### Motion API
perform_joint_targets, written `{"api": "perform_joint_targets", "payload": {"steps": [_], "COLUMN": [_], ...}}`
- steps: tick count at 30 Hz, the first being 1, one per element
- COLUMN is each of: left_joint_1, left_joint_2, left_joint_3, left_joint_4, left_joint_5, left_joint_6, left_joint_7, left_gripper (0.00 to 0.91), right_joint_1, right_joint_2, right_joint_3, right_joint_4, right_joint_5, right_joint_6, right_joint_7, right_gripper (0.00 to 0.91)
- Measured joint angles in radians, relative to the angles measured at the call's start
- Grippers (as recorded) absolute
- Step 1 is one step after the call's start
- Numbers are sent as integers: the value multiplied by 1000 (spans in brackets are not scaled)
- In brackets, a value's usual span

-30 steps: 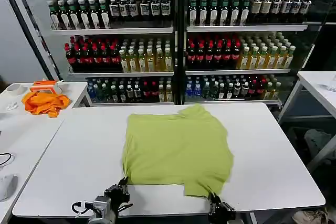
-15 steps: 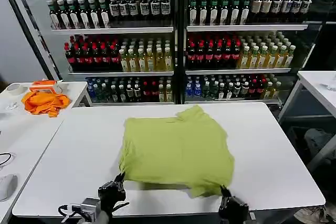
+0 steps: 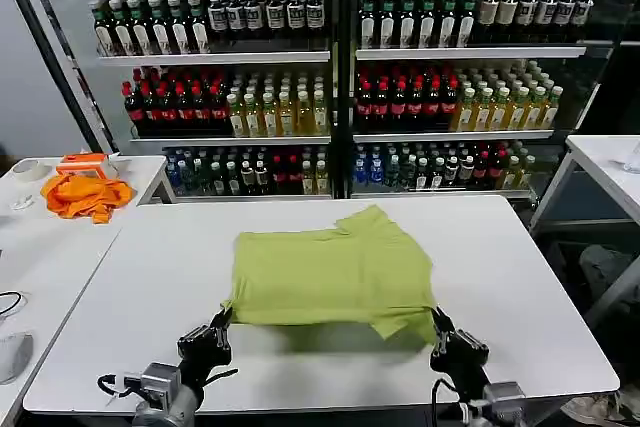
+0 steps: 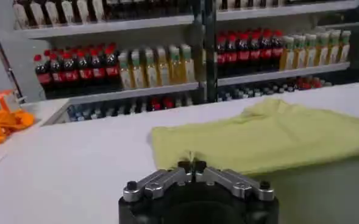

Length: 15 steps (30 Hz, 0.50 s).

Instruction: Fold and organize the clothes.

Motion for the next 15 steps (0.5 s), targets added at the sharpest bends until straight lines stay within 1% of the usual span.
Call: {"api": "perform_joint_targets", "payload": {"steps": [7,15], "left_joint_1": [-81,-174], "left_joint_2": [20,19], "left_joint_3": [43,87], "left_joint_4": [90,192], "left_joint_5": [-1,-5], "left_joint_6": [-11,-24], "left_joint_7": [0,-2], "left_gripper": [20,20], "right_joint_1": [124,219], "right_joint_2": [-14,7], "right_joint_3": [-58,-112], "right_joint_4": [-97,-217], "right_joint_5": [-4,-32], "right_joint_6": [1,18], "right_joint_7": [-10,-19], "right_gripper": [0,0]}}
